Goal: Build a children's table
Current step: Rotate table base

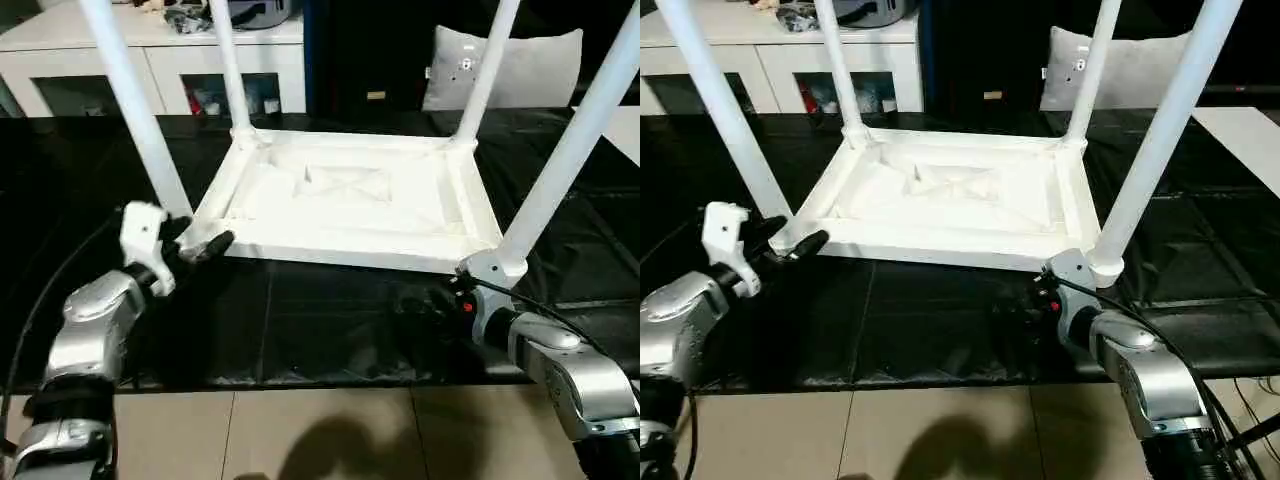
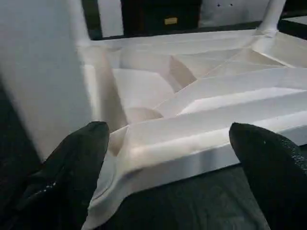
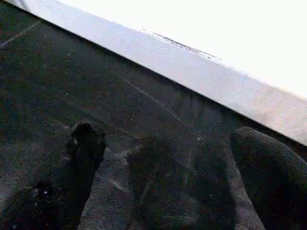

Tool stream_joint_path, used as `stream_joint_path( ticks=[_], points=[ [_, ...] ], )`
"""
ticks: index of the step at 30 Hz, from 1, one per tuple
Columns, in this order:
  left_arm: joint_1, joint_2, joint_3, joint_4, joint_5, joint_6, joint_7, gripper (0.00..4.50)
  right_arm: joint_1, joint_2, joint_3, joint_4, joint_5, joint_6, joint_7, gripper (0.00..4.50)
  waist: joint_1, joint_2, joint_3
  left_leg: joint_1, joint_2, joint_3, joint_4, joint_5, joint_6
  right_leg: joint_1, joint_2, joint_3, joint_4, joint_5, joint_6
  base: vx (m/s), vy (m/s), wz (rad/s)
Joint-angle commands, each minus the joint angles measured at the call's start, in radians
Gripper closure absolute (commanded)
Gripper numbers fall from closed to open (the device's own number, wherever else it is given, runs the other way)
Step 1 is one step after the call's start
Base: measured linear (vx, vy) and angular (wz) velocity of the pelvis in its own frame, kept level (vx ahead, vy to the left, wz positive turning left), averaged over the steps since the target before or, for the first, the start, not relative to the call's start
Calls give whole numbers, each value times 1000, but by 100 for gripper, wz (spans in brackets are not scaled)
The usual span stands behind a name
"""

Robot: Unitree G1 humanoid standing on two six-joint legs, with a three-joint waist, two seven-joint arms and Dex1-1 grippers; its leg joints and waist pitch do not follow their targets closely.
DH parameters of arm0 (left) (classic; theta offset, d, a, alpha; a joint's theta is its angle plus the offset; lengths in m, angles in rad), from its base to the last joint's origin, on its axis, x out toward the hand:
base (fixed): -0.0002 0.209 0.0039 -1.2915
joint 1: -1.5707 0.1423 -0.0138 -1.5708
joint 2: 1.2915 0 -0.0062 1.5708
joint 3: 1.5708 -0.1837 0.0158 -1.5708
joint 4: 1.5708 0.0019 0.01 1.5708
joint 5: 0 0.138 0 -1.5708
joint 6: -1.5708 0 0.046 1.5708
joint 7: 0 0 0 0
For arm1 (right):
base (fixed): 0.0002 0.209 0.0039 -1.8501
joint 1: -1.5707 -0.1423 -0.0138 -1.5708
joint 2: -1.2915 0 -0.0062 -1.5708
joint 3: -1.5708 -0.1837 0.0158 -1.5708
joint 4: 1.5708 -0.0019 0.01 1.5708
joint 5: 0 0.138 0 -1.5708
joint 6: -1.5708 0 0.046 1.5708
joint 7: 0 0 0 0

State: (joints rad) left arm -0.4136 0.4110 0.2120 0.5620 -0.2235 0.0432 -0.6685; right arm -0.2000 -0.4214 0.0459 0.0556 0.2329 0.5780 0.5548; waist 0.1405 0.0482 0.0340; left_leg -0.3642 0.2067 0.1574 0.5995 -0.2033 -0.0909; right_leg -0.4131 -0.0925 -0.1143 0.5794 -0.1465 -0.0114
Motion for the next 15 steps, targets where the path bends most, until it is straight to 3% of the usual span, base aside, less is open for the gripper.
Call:
stream_joint_path(
  ticks=[1,6,7,10,15],
  points=[
    [5,17,22,-18,-4,14,19,1,-20,2,-2,10,1,-9,6,0,-3,-5,-58,5,17,2,-80,-211,18,57,-55,46,-65,-339,-114,0,0,0],
    [-15,28,37,41,34,-12,109,1,-34,7,0,22,-1,-13,9,0,-3,-7,-60,4,17,1,-79,-191,21,58,-54,47,-61,-317,-110,0,0,0],
    [-52,20,30,86,26,-31,105,1,-40,10,2,33,-5,-18,9,0,-4,-15,-60,5,15,3,-78,-184,24,56,-52,47,-63,-318,-107,0,0,0],
    [-111,11,12,149,33,-53,90,1,-50,11,6,54,-15,-29,5,0,5,-10,-62,10,18,3,-76,-175,16,53,-56,49,-62,-299,-115,0,0,0],
    [-221,4,-17,277,71,-80,105,1,-68,17,7,79,-21,-26,-4,0,3,-18,-63,5,14,1,-77,-164,8,64,-56,49,-50,-230,-132,0,0,0]
  ],
)
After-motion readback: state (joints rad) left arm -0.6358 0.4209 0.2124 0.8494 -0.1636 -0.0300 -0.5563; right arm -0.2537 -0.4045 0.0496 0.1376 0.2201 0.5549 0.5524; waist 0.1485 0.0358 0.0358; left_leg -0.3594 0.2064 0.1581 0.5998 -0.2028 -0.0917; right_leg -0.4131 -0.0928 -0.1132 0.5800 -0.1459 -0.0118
